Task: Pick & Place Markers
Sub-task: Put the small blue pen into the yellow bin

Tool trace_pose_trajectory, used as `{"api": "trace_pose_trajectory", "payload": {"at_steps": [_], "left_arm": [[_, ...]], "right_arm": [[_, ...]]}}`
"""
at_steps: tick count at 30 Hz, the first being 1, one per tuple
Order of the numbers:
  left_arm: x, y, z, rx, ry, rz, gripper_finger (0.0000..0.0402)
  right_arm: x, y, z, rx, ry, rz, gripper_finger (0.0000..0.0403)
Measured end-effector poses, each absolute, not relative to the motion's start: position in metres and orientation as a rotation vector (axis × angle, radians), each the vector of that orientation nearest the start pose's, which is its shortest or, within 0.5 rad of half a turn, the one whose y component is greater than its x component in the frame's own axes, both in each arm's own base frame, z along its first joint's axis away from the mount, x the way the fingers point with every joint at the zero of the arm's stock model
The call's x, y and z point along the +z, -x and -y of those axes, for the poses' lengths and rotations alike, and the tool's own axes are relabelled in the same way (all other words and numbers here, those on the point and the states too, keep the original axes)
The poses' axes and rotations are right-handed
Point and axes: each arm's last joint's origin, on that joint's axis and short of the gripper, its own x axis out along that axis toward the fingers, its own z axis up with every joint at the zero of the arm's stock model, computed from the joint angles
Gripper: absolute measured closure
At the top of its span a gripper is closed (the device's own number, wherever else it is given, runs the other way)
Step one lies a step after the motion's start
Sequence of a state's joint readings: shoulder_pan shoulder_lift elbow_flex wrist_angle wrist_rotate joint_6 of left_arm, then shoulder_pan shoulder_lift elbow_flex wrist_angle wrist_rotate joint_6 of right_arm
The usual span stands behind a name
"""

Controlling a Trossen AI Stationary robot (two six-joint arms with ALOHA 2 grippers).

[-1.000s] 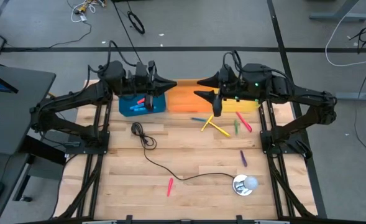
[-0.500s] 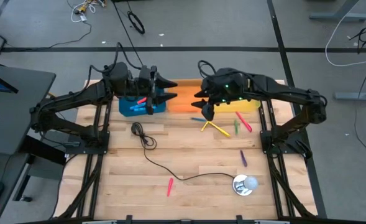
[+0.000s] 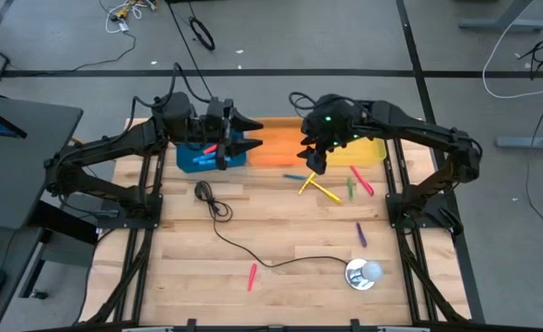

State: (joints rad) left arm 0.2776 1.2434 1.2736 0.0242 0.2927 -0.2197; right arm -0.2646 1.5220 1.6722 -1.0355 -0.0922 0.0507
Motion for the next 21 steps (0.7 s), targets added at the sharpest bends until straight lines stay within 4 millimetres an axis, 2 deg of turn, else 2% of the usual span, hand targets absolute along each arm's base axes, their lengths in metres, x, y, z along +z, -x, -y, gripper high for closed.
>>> {"api": "trace_pose_trajectory", "payload": {"at_steps": [5, 10, 17, 21], "left_arm": [[0.433, -0.252, -0.065, -0.015, 0.184, 0.056, 0.0158], [0.430, -0.242, -0.062, 0.010, 0.200, -0.018, 0.0158], [0.428, -0.233, -0.060, 0.024, 0.223, -0.071, 0.0158], [0.427, -0.225, -0.057, 0.031, 0.236, -0.111, 0.0158]], "right_arm": [[0.363, -0.308, 0.085, -0.150, -0.179, -0.992, 0.0201], [0.335, -0.324, 0.090, -0.099, -0.083, -1.125, 0.0201], [0.315, -0.340, 0.096, -0.041, -0.003, -1.166, 0.0201], [0.299, -0.348, 0.103, 0.003, -0.040, -1.197, 0.0201]]}}
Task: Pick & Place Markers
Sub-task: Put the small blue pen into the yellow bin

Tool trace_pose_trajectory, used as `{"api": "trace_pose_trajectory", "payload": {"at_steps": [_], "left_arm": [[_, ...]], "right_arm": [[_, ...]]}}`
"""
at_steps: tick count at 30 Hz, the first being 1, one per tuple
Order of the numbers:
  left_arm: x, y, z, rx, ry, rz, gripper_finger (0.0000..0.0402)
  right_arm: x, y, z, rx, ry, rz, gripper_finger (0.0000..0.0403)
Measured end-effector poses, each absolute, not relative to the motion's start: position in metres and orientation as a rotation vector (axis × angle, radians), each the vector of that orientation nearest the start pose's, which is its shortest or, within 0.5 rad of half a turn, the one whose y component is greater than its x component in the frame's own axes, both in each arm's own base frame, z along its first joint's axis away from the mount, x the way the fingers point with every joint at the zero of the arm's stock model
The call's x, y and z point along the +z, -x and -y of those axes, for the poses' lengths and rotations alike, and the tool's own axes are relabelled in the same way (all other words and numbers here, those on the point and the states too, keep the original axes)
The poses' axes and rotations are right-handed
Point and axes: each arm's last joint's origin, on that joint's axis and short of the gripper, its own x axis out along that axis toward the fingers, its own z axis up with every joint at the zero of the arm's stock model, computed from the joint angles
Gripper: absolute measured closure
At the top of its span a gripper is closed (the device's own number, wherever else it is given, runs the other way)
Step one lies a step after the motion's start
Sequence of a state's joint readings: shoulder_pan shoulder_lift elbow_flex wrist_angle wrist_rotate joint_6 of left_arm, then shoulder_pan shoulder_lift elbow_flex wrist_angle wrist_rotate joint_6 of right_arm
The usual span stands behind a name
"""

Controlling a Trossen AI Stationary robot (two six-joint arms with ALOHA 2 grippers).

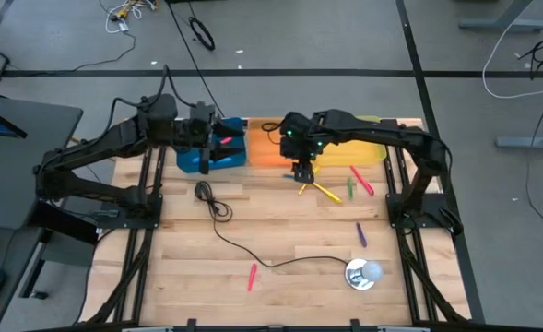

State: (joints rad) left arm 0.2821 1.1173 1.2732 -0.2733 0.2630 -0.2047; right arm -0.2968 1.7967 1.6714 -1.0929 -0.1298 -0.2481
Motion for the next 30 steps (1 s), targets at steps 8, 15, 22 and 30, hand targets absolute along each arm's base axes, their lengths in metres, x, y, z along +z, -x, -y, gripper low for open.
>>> {"api": "trace_pose_trajectory", "payload": {"at_steps": [8, 15, 22, 30], "left_arm": [[0.424, -0.212, -0.054, 0.044, 0.249, -0.182, 0.0158], [0.417, -0.209, -0.051, 0.046, 0.267, -0.256, 0.0158], [0.422, -0.202, -0.049, 0.040, 0.253, -0.236, 0.0158], [0.424, -0.198, -0.049, 0.041, 0.247, -0.225, 0.0158]], "right_arm": [[0.268, -0.365, 0.109, 0.048, -0.094, -1.257, 0.0201], [0.246, -0.375, 0.114, 0.035, -0.125, -1.295, 0.0201], [0.225, -0.373, 0.124, 0.003, -0.157, -1.305, 0.0201], [0.189, -0.362, 0.129, -0.048, -0.157, -1.338, 0.0201]]}}
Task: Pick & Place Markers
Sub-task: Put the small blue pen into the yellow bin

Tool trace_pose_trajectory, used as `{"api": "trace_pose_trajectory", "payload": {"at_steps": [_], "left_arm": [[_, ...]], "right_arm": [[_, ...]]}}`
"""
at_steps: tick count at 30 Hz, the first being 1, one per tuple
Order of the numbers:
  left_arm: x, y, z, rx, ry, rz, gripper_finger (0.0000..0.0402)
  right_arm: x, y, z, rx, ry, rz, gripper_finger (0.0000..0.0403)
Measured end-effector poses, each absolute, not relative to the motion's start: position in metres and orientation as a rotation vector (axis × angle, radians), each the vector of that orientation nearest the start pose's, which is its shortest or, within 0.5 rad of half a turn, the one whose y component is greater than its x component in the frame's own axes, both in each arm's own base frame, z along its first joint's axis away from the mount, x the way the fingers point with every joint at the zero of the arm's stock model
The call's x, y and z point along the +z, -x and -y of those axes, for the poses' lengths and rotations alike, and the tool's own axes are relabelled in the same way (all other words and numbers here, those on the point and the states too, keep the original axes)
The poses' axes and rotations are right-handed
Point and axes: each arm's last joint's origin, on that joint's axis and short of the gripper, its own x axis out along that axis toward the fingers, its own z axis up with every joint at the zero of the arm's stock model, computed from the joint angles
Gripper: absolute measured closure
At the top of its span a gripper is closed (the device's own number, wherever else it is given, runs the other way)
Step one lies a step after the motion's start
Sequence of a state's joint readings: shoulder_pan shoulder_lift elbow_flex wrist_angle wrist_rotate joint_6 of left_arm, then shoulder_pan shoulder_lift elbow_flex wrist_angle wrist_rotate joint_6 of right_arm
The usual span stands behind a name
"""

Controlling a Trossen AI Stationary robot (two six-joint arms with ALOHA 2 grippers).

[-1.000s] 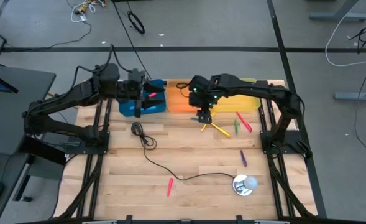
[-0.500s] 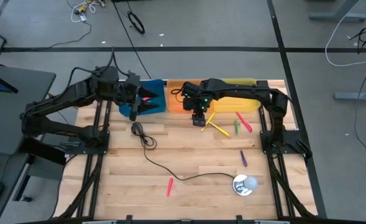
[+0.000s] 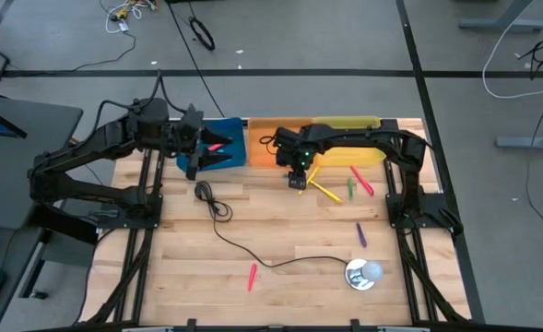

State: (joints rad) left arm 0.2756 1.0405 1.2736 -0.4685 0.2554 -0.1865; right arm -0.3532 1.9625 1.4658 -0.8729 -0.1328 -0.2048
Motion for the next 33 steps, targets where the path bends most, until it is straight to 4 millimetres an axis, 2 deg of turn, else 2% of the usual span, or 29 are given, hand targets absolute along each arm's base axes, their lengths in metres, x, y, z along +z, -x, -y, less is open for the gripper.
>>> {"api": "trace_pose_trajectory", "payload": {"at_steps": [13, 23, 33], "left_arm": [[0.424, -0.199, -0.049, 0.054, 0.259, -0.226, 0.0158], [0.424, -0.199, -0.049, 0.057, 0.282, -0.225, 0.0158], [0.424, -0.199, -0.049, 0.051, 0.291, -0.225, 0.0158]], "right_arm": [[0.148, -0.346, 0.132, -0.082, -0.174, -1.321, 0.0202], [0.140, -0.341, 0.133, -0.077, -0.149, -1.316, 0.0214], [0.134, -0.344, 0.129, -0.062, -0.146, -1.315, 0.0227]]}}
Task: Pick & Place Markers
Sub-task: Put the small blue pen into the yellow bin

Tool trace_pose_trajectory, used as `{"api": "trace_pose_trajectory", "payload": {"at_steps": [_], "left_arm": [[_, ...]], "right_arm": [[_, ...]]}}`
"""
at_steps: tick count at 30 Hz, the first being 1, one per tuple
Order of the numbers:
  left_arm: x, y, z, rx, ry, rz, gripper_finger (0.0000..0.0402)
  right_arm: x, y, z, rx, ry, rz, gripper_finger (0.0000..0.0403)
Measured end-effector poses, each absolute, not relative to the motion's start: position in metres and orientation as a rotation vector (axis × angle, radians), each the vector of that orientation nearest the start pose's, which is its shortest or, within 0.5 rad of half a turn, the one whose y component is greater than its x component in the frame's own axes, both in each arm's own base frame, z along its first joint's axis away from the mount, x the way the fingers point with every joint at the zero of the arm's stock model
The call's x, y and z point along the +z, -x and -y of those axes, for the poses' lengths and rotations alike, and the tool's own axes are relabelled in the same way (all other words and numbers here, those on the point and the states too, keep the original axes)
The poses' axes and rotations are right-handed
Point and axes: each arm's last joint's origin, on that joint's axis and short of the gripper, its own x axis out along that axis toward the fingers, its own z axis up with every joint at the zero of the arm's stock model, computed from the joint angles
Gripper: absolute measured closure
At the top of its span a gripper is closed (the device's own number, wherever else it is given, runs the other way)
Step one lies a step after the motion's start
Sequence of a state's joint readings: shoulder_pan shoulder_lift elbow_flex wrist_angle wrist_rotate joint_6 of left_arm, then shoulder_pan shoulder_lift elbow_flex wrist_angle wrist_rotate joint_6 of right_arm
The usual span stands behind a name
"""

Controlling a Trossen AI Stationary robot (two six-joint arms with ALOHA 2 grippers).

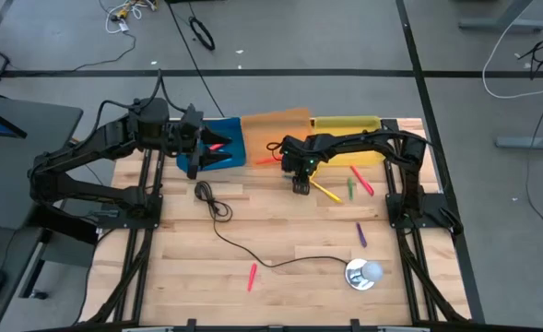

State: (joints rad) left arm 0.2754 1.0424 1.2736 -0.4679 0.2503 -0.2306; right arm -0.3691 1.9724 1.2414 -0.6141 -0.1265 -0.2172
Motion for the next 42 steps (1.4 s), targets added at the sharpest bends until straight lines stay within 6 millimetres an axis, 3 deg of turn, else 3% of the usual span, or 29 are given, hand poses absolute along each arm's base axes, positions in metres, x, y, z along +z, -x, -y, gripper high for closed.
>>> {"api": "trace_pose_trajectory", "payload": {"at_steps": [12, 23, 30, 42], "left_arm": [[0.426, -0.200, -0.049, 0.040, 0.286, -0.197, 0.0158], [0.428, -0.200, -0.049, 0.037, 0.280, -0.177, 0.0158], [0.428, -0.200, -0.049, 0.036, 0.266, -0.177, 0.0158], [0.428, -0.200, -0.050, 0.082, 0.258, -0.173, 0.0158]], "right_arm": [[0.132, -0.344, 0.128, -0.059, -0.107, -1.330, 0.0239], [0.132, -0.347, 0.114, -0.060, -0.090, -1.362, 0.0384], [0.140, -0.349, 0.096, -0.039, -0.117, -1.345, 0.0385], [0.188, -0.332, 0.080, -0.060, -0.156, -1.320, 0.0387]]}}
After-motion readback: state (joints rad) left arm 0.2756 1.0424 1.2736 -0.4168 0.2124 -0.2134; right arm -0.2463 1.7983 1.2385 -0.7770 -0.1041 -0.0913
